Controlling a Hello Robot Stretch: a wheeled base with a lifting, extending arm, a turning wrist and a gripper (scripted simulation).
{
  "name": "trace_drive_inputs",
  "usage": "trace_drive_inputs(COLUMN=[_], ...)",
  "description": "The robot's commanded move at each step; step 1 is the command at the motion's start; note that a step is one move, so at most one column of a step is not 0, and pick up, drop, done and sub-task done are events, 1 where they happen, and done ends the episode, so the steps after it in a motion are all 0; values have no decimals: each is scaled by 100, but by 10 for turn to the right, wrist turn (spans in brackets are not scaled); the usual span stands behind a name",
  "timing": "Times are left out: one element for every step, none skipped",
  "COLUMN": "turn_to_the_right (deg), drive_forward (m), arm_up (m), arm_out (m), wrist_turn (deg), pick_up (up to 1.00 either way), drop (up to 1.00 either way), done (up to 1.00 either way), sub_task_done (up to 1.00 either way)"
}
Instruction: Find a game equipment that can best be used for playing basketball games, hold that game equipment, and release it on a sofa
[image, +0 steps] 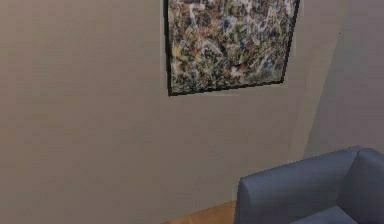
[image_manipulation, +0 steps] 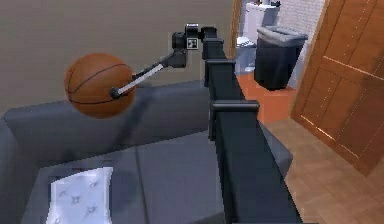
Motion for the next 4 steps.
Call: trace_drive_inputs(turn_to_the_right=[0,0,0,0], drive_forward=[0,0,0,0], arm_up=[0,-36,-32,0], arm_out=[0,0,0,0], wrist_turn=[90,0,0,0], pick_up=[0,0,0,0], drop=[0,0,0,100], done=[0,0,0,0], sub_task_done=[0,0,0,0])
